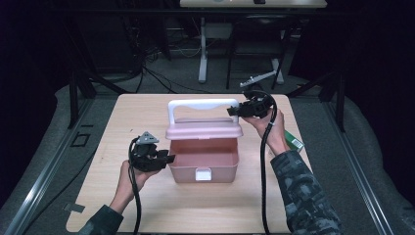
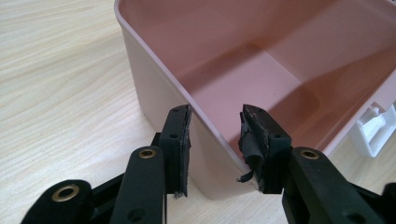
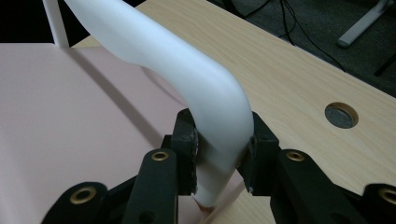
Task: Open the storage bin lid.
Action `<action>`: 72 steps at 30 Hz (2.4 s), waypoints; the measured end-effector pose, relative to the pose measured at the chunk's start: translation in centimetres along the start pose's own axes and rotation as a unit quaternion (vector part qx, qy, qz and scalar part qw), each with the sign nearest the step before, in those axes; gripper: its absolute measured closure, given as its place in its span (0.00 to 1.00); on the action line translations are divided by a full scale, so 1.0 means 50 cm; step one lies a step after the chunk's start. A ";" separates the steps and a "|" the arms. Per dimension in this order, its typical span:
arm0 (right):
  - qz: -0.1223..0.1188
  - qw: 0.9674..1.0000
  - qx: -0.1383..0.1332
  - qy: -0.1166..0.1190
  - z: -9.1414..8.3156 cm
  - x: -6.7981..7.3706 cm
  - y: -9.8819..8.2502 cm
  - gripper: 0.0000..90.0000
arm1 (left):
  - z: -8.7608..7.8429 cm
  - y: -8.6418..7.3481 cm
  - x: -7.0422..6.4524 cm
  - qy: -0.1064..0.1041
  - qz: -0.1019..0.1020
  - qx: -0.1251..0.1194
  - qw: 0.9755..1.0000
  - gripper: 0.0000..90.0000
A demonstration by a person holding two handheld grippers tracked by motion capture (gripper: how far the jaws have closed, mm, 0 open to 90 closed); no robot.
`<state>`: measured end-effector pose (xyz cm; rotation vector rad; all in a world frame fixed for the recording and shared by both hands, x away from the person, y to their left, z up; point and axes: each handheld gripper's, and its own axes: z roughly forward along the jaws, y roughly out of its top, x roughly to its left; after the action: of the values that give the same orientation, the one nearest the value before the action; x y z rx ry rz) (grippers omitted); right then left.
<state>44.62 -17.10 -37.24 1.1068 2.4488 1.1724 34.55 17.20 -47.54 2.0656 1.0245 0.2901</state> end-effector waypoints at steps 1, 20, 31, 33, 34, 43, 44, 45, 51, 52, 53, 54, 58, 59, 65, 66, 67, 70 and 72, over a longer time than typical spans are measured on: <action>0.002 1.000 -0.001 -0.001 0.001 0.000 0.002 0.77 | 0.000 0.000 0.000 0.000 0.000 0.000 1.000 0.70; 0.015 1.000 0.009 0.000 0.013 -0.022 0.029 0.76 | 0.000 0.000 0.000 0.001 0.004 0.001 1.000 0.70; 0.022 1.000 0.015 -0.002 0.019 -0.033 0.042 0.75 | 0.000 0.000 -0.002 0.002 0.003 0.000 1.000 0.71; 0.021 1.000 0.016 -0.004 0.020 -0.033 0.044 0.75 | 0.000 0.000 -0.002 0.003 0.003 0.000 1.000 0.71; 0.019 1.000 0.015 -0.005 0.021 -0.034 0.045 0.74 | 0.000 0.000 -0.002 0.003 0.003 0.000 1.000 0.71; 0.025 0.999 0.022 -0.001 0.030 -0.048 0.058 0.74 | 0.000 0.000 -0.003 0.004 0.003 0.000 1.000 0.71; 0.025 0.999 0.025 -0.001 0.030 -0.049 0.060 0.73 | 0.000 0.000 -0.003 0.004 0.002 0.000 1.000 0.71; 0.026 0.999 0.025 -0.002 0.031 -0.050 0.062 0.73 | 0.000 0.000 -0.003 0.005 0.003 0.000 1.000 0.71; 0.026 0.999 0.034 -0.001 0.036 -0.058 0.071 0.73 | 0.000 0.000 -0.004 0.005 0.002 0.000 1.000 0.71; 0.026 0.999 0.033 -0.002 0.038 -0.059 0.073 0.73 | 0.000 0.000 -0.003 0.005 0.003 -0.001 1.000 0.71; 0.027 0.999 0.036 -0.001 0.038 -0.060 0.075 0.73 | 0.000 0.000 -0.003 0.005 0.003 0.000 1.000 0.71; 0.027 0.999 0.035 -0.001 0.040 -0.063 0.076 0.73 | 0.000 0.000 -0.003 0.005 0.003 -0.001 1.000 0.71; 0.034 0.999 0.035 0.003 0.045 -0.071 0.081 0.72 | 0.000 0.000 -0.003 0.005 0.003 0.000 1.000 0.71; 0.036 0.999 0.035 0.003 0.047 -0.073 0.082 0.72 | 0.000 0.000 -0.003 0.005 0.003 -0.001 1.000 0.71; 0.041 0.998 0.039 0.002 0.057 -0.084 0.091 0.72 | 0.000 0.000 -0.003 0.004 0.003 -0.001 1.000 0.71; 0.042 0.998 0.039 0.001 0.061 -0.088 0.094 0.72 | 0.000 0.000 -0.004 0.005 0.004 -0.001 1.000 0.71; 0.045 0.998 0.040 0.001 0.062 -0.089 0.095 0.71 | 0.000 0.000 -0.004 0.005 0.004 -0.001 1.000 0.71; 0.046 0.998 0.042 0.002 0.066 -0.094 0.097 0.71 | 0.000 0.000 -0.003 0.005 0.004 -0.001 1.000 0.71; 0.049 0.998 0.042 0.003 0.069 -0.097 0.099 0.71 | 0.000 0.000 -0.003 0.004 0.003 -0.001 1.000 0.71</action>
<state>52.29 -16.54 -36.49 1.2628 2.4948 1.1104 34.43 17.09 -47.53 2.0676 1.0226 0.3039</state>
